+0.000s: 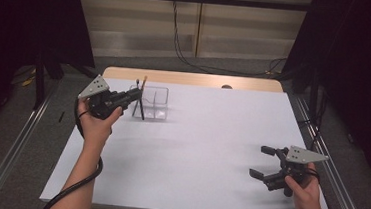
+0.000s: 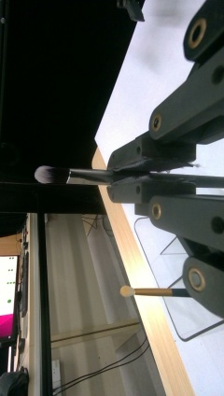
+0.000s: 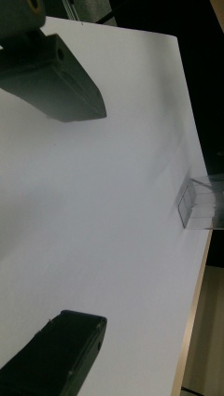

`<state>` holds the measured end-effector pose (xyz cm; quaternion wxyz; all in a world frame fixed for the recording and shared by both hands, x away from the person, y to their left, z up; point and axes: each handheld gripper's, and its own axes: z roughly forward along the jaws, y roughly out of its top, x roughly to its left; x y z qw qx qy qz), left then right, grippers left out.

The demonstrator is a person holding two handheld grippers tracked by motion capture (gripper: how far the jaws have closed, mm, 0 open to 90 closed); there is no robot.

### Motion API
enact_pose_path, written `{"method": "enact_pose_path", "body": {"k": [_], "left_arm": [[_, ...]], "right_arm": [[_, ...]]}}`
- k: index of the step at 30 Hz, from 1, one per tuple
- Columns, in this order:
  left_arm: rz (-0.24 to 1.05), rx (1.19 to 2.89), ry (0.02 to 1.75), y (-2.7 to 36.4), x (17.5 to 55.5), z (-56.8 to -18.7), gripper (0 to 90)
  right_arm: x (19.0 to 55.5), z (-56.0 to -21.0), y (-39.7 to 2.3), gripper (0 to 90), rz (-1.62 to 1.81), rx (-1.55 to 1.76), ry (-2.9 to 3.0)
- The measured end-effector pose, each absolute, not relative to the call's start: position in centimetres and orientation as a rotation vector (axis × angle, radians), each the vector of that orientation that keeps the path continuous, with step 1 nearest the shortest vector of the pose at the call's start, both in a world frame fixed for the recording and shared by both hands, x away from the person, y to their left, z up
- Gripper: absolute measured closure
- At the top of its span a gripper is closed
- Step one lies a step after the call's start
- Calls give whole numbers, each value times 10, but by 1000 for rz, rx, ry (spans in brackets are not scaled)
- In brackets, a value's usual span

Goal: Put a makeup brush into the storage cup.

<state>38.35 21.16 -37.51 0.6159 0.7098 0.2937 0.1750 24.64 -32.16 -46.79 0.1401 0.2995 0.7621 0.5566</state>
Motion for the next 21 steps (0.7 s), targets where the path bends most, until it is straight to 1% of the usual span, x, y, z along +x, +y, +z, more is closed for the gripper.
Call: {"method": "enact_pose_path", "body": {"k": [21], "left_arm": [[444,1644,701,219,401,-360,838]], "right_arm": [[245,-467,-325,19,1599,861,2196]]}}
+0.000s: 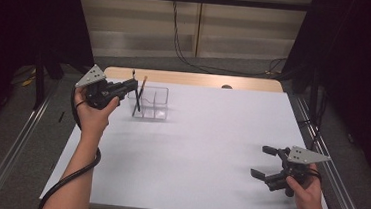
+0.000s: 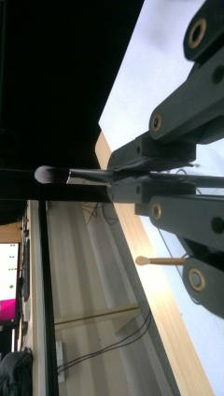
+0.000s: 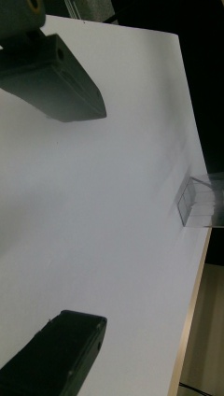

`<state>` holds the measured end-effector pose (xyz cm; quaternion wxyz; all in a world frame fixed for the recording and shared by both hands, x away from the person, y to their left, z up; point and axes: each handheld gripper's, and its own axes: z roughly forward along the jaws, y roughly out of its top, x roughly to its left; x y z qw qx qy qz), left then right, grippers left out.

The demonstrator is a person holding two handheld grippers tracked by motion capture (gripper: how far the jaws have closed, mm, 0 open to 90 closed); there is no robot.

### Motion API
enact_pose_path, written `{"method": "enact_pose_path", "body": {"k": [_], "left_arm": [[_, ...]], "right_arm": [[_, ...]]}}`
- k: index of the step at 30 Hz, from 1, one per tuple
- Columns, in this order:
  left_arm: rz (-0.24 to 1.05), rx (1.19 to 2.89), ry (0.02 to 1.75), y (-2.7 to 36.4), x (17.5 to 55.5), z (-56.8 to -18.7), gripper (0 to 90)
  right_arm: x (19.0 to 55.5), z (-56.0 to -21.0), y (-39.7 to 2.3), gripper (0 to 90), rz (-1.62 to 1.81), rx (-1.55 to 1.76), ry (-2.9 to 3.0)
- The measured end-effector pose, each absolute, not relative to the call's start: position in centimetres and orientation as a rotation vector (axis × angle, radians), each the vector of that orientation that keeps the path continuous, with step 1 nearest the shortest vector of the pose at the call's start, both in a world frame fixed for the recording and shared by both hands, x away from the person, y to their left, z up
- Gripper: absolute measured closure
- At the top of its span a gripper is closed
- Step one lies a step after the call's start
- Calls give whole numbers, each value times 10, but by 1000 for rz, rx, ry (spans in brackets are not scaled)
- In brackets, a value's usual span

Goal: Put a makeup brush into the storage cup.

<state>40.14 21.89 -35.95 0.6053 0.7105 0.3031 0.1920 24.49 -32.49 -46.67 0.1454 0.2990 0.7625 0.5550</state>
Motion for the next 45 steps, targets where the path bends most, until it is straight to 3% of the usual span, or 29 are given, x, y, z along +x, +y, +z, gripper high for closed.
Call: {"method": "enact_pose_path", "body": {"k": [45], "left_arm": [[492,1626,708,210,427,-328,838]], "right_arm": [[244,-467,-327,19,1612,859,2190]]}}
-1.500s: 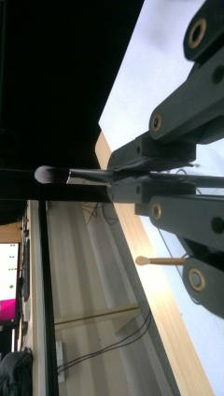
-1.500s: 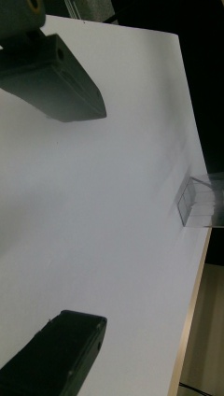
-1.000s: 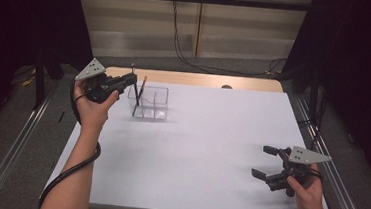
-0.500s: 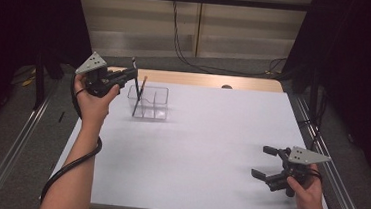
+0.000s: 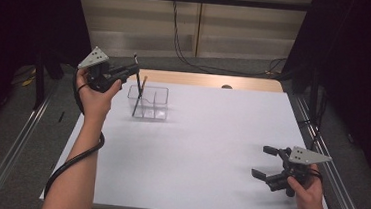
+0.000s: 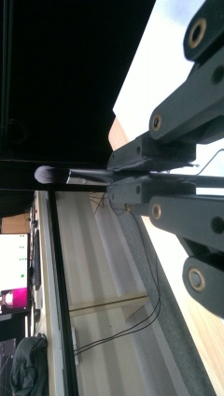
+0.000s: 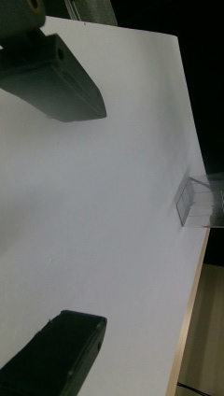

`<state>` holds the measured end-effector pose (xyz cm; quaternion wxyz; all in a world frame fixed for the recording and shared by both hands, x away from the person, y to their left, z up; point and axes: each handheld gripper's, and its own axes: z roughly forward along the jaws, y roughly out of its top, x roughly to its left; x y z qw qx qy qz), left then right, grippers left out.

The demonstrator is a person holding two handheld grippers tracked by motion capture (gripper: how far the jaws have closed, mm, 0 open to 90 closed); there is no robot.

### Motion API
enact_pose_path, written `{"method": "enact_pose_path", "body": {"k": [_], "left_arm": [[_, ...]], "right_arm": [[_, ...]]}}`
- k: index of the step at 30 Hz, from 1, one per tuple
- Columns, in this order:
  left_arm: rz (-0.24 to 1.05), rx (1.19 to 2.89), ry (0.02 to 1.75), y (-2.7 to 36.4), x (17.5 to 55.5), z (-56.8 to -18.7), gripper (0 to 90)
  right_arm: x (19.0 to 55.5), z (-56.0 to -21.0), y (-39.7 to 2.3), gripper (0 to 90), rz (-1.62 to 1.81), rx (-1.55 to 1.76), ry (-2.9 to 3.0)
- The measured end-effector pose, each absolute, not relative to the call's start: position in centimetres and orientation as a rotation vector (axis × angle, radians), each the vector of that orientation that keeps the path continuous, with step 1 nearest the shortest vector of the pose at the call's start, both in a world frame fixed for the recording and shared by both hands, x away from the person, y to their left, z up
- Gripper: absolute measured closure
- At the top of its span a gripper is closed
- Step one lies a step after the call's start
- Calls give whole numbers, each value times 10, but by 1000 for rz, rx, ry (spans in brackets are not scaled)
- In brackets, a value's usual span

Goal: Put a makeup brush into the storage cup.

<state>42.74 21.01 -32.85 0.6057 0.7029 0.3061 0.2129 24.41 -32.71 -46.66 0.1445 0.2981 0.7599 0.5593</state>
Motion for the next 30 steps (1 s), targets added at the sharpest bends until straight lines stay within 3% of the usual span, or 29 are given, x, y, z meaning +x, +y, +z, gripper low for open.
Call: {"method": "enact_pose_path", "body": {"k": [30], "left_arm": [[535,1630,763,207,442,-336,838]], "right_arm": [[243,-468,-327,19,1625,842,2193]]}}
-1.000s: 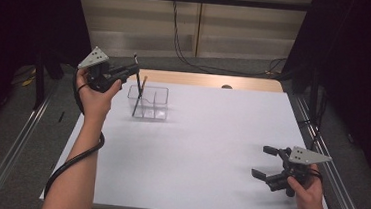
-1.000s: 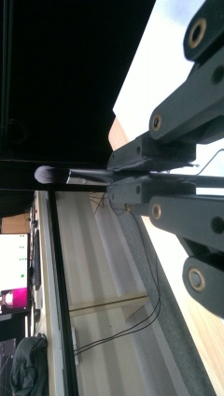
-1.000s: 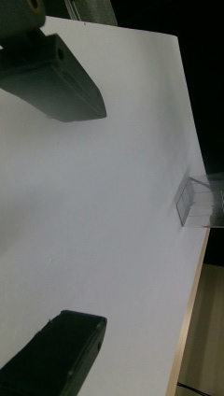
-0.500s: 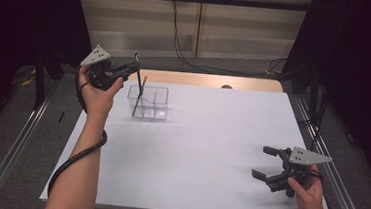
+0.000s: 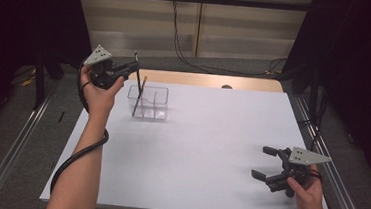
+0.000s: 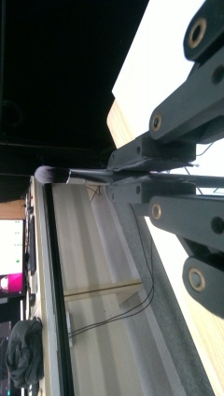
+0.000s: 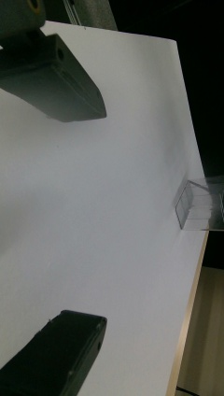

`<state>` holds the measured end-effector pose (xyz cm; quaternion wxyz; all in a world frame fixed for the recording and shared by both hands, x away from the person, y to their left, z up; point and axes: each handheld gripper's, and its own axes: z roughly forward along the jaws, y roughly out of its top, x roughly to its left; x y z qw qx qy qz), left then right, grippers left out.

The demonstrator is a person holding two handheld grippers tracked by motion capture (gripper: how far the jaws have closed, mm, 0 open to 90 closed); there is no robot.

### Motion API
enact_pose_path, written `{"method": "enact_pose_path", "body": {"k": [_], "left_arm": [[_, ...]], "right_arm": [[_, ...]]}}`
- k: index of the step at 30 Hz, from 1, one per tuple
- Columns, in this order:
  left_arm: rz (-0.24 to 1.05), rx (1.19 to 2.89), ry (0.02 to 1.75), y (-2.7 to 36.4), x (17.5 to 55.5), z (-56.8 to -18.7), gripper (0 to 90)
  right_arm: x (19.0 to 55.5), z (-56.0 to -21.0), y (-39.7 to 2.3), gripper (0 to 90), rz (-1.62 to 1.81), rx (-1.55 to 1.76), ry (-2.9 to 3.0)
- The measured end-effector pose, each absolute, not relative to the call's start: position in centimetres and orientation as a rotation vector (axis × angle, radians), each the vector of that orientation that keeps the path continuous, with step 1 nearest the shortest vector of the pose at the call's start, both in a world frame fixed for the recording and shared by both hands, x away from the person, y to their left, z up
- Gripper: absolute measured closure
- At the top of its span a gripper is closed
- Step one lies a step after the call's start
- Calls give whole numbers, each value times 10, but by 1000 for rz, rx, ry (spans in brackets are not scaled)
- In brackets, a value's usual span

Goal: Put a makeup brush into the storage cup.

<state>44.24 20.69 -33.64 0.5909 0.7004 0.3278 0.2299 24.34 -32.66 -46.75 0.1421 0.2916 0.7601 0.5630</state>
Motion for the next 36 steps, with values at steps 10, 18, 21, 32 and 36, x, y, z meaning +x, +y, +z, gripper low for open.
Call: {"method": "enact_pose_path", "body": {"k": [10,18,21,32,36], "left_arm": [[568,1646,794,207,446,-344,838],[572,1636,820,208,447,-349,837],[590,1649,814,210,447,-349,837],[603,1649,823,210,448,-354,837],[596,1644,825,209,448,-355,837]], "right_arm": [[243,-468,-327,19,1631,841,2190],[243,-468,-327,20,1630,835,2197],[243,-468,-327,19,1631,836,2197],[243,-468,-327,19,1636,830,2196],[243,-468,-327,20,1634,833,2197]]}}
